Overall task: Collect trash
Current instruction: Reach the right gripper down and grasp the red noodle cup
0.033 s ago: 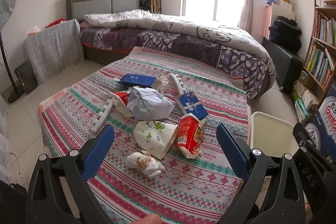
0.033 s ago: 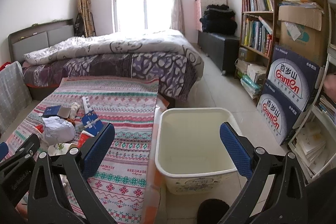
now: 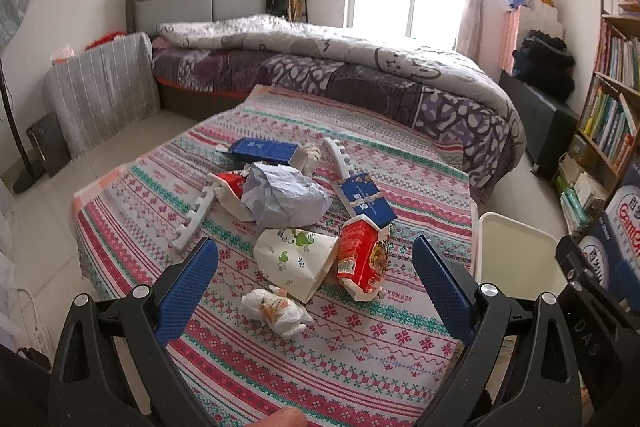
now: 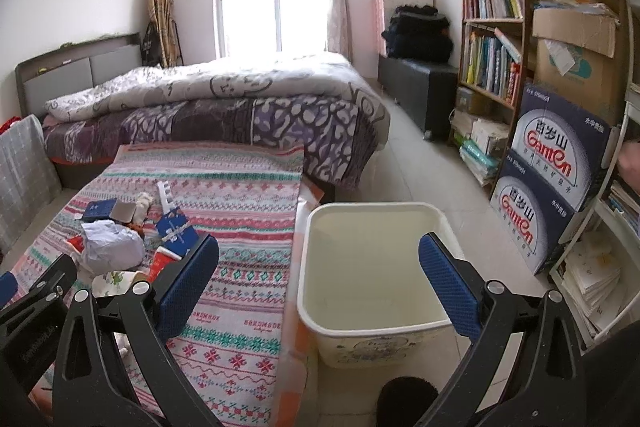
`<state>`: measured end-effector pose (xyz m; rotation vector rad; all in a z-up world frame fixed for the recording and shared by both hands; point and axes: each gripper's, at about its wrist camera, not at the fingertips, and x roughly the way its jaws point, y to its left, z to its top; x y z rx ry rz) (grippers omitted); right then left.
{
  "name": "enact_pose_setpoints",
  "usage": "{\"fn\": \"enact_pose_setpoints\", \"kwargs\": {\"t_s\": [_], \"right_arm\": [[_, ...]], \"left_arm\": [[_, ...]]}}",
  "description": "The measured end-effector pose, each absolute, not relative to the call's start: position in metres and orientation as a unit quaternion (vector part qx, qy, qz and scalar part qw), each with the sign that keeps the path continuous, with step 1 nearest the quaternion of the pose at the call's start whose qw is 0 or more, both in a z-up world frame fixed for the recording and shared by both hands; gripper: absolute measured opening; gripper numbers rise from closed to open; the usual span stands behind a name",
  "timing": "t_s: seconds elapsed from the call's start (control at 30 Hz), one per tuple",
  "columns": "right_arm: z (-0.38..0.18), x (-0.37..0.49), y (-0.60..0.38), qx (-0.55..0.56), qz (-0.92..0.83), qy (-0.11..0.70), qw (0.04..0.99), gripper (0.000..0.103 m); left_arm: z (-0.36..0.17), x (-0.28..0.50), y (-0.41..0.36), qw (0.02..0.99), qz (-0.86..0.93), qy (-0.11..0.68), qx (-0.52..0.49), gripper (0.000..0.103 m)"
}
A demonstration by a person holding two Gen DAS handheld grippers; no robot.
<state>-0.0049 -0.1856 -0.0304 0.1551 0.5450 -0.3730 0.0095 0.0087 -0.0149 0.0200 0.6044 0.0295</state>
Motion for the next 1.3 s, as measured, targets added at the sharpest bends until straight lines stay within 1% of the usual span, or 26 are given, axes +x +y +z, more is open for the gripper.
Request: {"fn": "enact_pose_setpoints", "kwargs": {"t_s": [0.1,0.23,0.27,0.3,0.37,0.4,0.43,0.6,0.67,0.73,0.8,0.87,0.97,1.07,1.1,1.17,1.23,1.3], "right_arm": [[-0.027,0.009,-0.186,0.091,-0.172,0.3,0.934,0.096],[-0.02,0.033,-0.182,0.086,-0.146,0.346,0.923,0.096],[-0.02,0.039,-0.181,0.079,-0.137,0.357,0.921,0.096],[-0.019,0.045,-0.179,0.074,-0.129,0.368,0.918,0.096],[-0.022,0.061,-0.178,0.068,-0.112,0.402,0.906,0.096],[-0.026,0.068,-0.177,0.068,-0.103,0.421,0.899,0.096],[-0.03,0.076,-0.177,0.073,-0.092,0.441,0.89,0.096],[-0.056,0.109,-0.175,0.107,-0.041,0.524,0.844,0.096],[-0.067,0.118,-0.17,0.11,-0.032,0.541,0.833,0.096],[-0.076,0.127,-0.163,0.11,-0.025,0.551,0.827,0.096],[-0.085,0.134,-0.157,0.111,-0.019,0.557,0.823,0.096],[-0.094,0.142,-0.153,0.115,-0.013,0.565,0.817,0.096],[-0.106,0.155,-0.149,0.133,-0.006,0.582,0.803,0.096],[-0.117,0.169,-0.149,0.16,-0.004,0.594,0.788,0.096],[-0.12,0.173,-0.147,0.168,-0.002,0.598,0.784,0.096],[-0.125,0.18,-0.144,0.186,0.005,0.607,0.772,0.096],[-0.13,0.184,-0.14,0.2,0.013,0.615,0.763,0.096],[-0.134,0.186,-0.134,0.206,0.022,0.622,0.755,0.096]], "left_arm": [[-0.008,0.024,0.013,0.947,0.035,0.317,0.041,0.095],[0.0,0.05,0.033,0.933,0.047,0.355,0.018,0.095],[0.0,0.054,0.04,0.936,0.039,0.351,-0.012,0.095],[0.001,0.06,0.045,0.934,0.042,0.356,-0.018,0.096],[-0.005,0.078,0.059,0.914,0.045,0.401,-0.036,0.096],[-0.014,0.09,0.064,0.892,0.038,0.448,-0.05,0.096],[-0.018,0.1,0.07,0.881,0.039,0.47,-0.047,0.096],[-0.035,0.139,0.097,0.842,0.053,0.537,-0.017,0.096],[-0.044,0.151,0.11,0.828,0.069,0.556,-0.01,0.096],[-0.052,0.161,0.123,0.819,0.079,0.568,-0.021,0.096],[-0.066,0.174,0.133,0.799,0.07,0.596,-0.03,0.096],[-0.083,0.186,0.139,0.779,0.074,0.623,-0.006,0.096],[-0.098,0.196,0.147,0.773,0.1,0.626,0.033,0.096],[-0.11,0.205,0.152,0.762,0.085,0.641,0.014,0.096],[-0.114,0.207,0.152,0.761,0.086,0.643,0.015,0.095],[-0.122,0.214,0.15,0.758,0.081,0.647,0.011,0.086],[-0.132,0.219,0.152,0.748,0.076,0.66,-0.001,0.072],[-0.144,0.224,0.155,0.742,0.072,0.666,-0.013,0.067]]}}
